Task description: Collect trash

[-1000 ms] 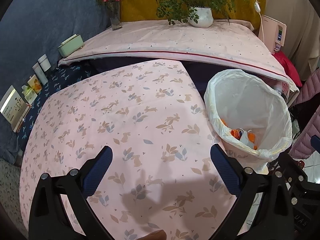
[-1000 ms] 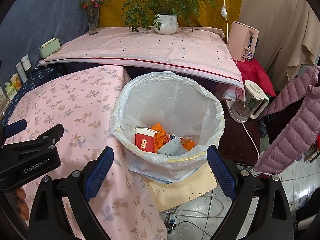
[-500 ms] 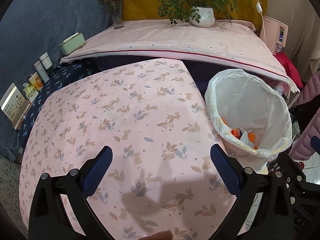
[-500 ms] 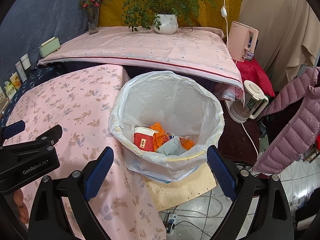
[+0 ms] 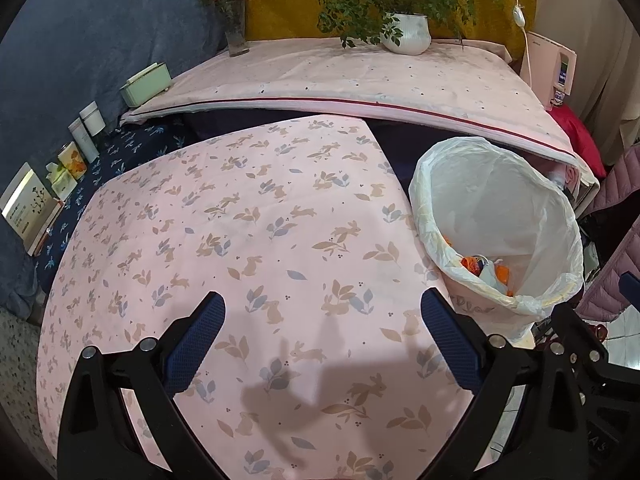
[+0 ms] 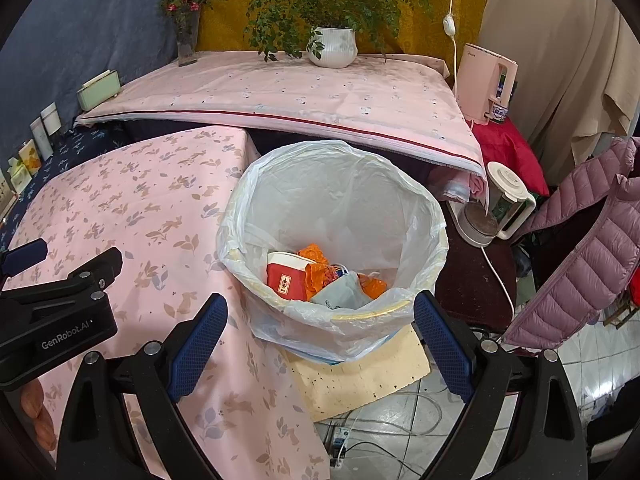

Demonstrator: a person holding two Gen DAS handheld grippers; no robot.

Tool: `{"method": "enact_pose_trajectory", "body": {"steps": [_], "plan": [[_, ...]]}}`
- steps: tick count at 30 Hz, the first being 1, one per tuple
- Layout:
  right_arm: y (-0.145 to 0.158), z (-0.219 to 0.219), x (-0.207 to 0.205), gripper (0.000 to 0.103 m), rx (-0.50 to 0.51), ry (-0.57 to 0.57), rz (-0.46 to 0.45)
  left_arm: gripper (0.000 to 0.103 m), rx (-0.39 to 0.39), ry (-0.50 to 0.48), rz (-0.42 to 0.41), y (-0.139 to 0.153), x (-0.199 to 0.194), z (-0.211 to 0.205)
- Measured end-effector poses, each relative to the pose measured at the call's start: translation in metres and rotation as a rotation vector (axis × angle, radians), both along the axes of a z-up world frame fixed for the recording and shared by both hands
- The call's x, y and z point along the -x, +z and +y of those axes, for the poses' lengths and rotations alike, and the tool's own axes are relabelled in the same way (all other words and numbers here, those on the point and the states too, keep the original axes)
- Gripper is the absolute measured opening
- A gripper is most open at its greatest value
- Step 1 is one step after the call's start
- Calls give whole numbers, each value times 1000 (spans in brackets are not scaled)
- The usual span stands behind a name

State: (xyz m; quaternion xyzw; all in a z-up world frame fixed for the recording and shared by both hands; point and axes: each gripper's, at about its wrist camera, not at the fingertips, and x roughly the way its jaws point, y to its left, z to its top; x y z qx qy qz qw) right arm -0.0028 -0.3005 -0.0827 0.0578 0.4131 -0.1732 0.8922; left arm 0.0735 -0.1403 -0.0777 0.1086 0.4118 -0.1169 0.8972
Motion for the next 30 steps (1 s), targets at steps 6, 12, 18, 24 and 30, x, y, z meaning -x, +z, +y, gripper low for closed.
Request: {"method": "enact_pose_trajectory", "body": {"steps": [6, 12, 18, 24, 30], "plan": [[0, 0, 0, 90, 0, -1, 1, 94, -3, -2, -11, -1, 2, -2], [-1, -1, 0, 90, 1, -2, 2, 94, -6, -4, -12, -2, 4, -3], [-4, -3, 3, 90, 0, -5, 4, 94, -8, -10, -11, -3, 5, -4], [-5, -4, 4, 90, 0, -7, 6, 94, -9, -16, -8, -4, 5, -5], [-5, -4, 4, 90, 1, -7, 7, 94, -14, -28, -10, -4, 6, -7]]}}
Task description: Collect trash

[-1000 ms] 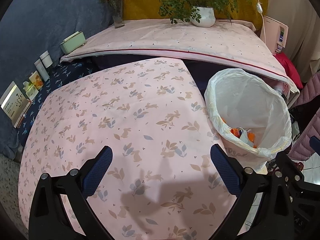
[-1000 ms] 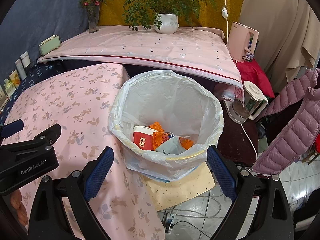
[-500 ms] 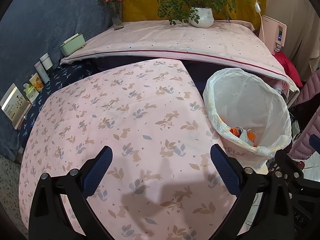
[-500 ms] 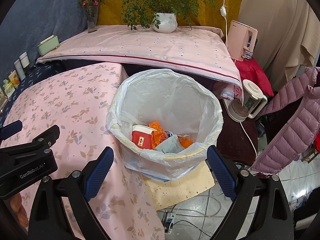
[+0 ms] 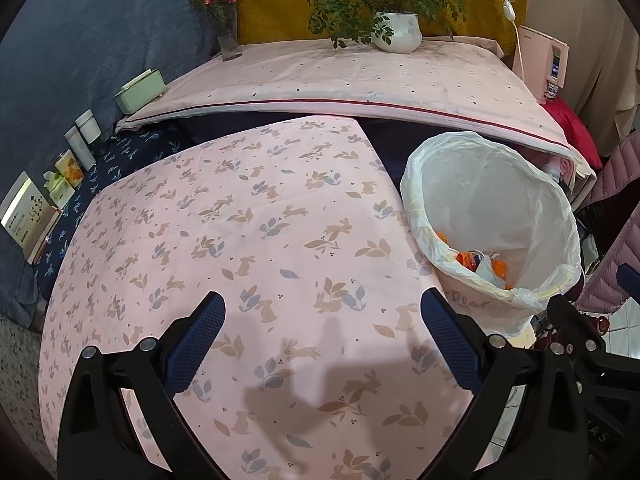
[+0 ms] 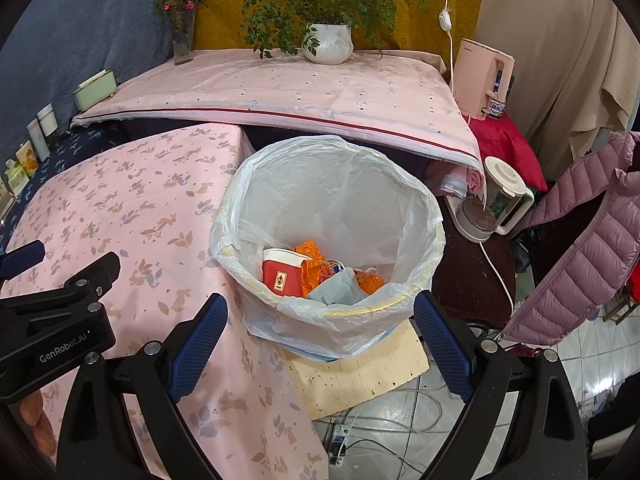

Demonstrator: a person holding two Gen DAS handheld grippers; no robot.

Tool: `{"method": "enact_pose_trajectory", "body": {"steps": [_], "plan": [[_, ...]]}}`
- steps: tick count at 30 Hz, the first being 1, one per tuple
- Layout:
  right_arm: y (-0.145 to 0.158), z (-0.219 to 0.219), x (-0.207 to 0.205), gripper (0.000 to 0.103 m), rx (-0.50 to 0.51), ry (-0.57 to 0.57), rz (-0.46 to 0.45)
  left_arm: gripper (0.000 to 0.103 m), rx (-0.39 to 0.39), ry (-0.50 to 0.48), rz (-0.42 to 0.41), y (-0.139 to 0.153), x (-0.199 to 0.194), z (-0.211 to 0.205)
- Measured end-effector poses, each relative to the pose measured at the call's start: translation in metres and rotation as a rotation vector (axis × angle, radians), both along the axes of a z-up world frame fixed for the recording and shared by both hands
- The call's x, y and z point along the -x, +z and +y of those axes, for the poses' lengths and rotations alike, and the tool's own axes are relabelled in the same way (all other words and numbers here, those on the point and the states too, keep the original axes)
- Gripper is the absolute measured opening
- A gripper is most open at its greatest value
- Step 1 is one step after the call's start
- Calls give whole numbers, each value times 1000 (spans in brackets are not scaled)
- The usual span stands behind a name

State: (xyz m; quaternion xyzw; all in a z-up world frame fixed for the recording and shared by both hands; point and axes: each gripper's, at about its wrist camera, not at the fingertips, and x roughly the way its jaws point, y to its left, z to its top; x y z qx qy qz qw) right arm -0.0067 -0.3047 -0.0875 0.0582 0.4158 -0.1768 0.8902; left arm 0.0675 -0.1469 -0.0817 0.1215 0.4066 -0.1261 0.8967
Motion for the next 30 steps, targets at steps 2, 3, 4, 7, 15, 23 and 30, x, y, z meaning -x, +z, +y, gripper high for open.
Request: {"method": "enact_pose_trajectory", "body": {"steps": [2, 3, 4, 7, 15, 23, 30], "plan": [[0, 0, 0, 90, -1, 1, 1, 94, -1, 0, 0, 0, 0, 0], [0, 0, 0, 90, 0, 1, 0, 94, 0, -1, 0, 0, 0, 0], [0, 0, 0, 90, 0, 0, 0, 94, -1, -1, 1, 0, 0, 0], [0, 0, 0, 90, -1, -2, 2, 94, -1, 0, 0, 0, 0, 0], [0, -1, 0, 90, 0, -2, 2, 94, 3, -9, -3, 0, 0, -1], [0, -2, 0, 90, 0, -2, 2, 94, -1, -30, -5, -1, 2, -3], [0, -3, 1, 90, -2, -5, 4, 94, -5, -54, -5, -3, 4, -3]]}}
